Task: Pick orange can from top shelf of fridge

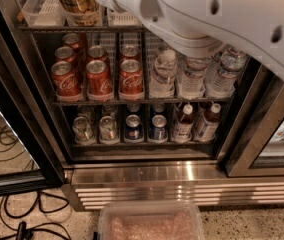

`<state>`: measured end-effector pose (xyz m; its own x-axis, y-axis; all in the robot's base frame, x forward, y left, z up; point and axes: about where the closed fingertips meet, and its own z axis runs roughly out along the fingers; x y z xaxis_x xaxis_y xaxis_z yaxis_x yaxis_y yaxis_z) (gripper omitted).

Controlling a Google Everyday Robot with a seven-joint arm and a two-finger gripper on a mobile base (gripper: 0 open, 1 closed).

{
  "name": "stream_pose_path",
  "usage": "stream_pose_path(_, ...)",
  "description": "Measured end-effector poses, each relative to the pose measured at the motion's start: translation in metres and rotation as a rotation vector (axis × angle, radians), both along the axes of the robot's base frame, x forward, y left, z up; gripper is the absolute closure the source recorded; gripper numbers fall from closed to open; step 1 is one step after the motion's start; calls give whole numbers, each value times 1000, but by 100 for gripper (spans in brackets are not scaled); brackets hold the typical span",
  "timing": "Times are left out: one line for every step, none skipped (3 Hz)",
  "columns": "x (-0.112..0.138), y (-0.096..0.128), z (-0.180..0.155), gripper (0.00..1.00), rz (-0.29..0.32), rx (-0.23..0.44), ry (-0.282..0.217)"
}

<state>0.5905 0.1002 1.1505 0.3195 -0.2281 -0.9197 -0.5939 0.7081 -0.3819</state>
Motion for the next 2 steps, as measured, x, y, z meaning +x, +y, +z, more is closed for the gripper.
stream_pose_path(-25,-32,-45,100,39,-43,154)
stream_pose_path(-56,-64,-64,100,80,-75,254)
